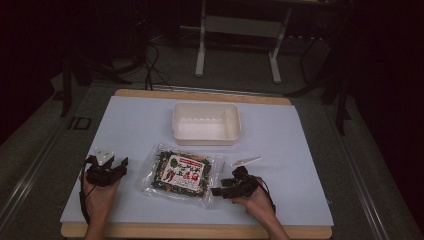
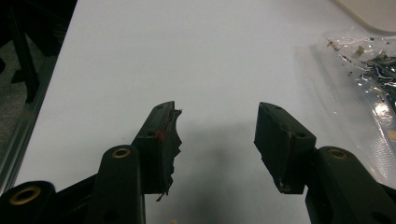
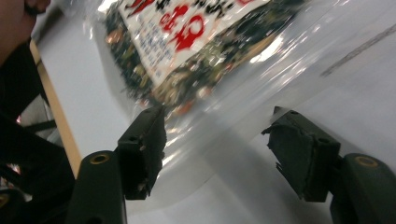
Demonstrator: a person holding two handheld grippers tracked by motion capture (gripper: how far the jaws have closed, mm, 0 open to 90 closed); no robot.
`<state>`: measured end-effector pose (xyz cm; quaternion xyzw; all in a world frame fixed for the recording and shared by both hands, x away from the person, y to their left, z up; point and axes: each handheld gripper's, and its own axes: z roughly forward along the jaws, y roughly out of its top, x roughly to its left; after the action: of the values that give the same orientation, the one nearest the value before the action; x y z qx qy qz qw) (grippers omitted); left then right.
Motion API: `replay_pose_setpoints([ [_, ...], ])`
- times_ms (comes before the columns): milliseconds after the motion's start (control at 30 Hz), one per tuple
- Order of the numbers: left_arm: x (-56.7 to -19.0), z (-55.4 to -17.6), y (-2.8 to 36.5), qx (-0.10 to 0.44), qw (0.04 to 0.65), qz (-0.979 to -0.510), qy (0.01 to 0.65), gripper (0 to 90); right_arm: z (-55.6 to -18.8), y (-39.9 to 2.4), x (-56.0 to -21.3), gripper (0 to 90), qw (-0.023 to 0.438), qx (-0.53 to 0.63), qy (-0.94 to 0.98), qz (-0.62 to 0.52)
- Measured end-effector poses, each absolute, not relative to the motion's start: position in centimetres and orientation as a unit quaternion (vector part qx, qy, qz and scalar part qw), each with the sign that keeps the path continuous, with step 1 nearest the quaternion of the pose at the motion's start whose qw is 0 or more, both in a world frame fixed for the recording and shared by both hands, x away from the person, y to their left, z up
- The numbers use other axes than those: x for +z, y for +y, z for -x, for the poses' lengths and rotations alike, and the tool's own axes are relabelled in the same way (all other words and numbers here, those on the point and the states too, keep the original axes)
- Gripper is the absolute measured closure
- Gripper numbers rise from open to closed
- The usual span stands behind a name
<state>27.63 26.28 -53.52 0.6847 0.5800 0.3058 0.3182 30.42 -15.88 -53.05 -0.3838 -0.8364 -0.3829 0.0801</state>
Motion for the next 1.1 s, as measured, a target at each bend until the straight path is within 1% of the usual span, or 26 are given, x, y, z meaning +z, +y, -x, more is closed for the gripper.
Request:
replay_pose_setpoints([
  [267,-53.7,-27.9,26.0,0.302,0.314,-0.690,0.578,49.5,-32.5,-16.1,-53.0,42.2,0.073,-0.390,-0.824,0.405],
  [367,-53.7,-27.9,25.9,0.302,0.314,-0.691,0.577,49.6,-33.0,-16.1,-53.2,44.1,0.075,-0.392,-0.819,0.414],
  [400,-53.8,-27.9,25.9,0.302,0.313,-0.692,0.576,49.5,-33.3,-16.0,-53.5,46.1,0.081,-0.390,-0.816,0.420],
  [467,-53.8,-28.0,25.9,0.301,0.312,-0.693,0.576,49.5,-33.5,-15.7,-53.8,48.6,0.082,-0.390,-0.815,0.420],
  [567,-53.8,-28.0,25.8,0.300,0.312,-0.693,0.576,49.6,-33.6,-15.6,-53.8,49.8,0.083,-0.390,-0.814,0.422],
  [600,-53.9,-28.1,25.8,0.299,0.312,-0.695,0.575,49.6,-33.7,-15.5,-53.8,52.0,0.084,-0.390,-0.813,0.424],
  [633,-53.9,-28.1,25.8,0.298,0.311,-0.697,0.574,49.6,-33.8,-15.2,-53.8,62.8,0.084,-0.384,-0.814,0.428],
  [667,-53.9,-28.1,25.8,0.298,0.310,-0.697,0.573,49.6,-33.8,-15.2,-53.8,62.8,0.084,-0.384,-0.814,0.428],
  [700,-53.9,-28.1,25.8,0.298,0.311,-0.697,0.574,49.6,-33.9,-15.1,-53.9,67.7,0.085,-0.381,-0.813,0.432],
  [733,-53.9,-28.1,25.8,0.298,0.311,-0.697,0.574,49.6,-33.9,-15.1,-53.9,67.7,0.085,-0.381,-0.813,0.432],
  [800,-53.9,-28.1,25.8,0.298,0.310,-0.697,0.574,49.6,-34.1,-14.8,-54.0,72.9,0.092,-0.380,-0.810,0.436],
  [1100,-54.0,-28.2,26.0,0.296,0.311,-0.693,0.579,49.6,-34.2,-14.5,-53.8,79.6,0.100,-0.373,-0.808,0.444],
])
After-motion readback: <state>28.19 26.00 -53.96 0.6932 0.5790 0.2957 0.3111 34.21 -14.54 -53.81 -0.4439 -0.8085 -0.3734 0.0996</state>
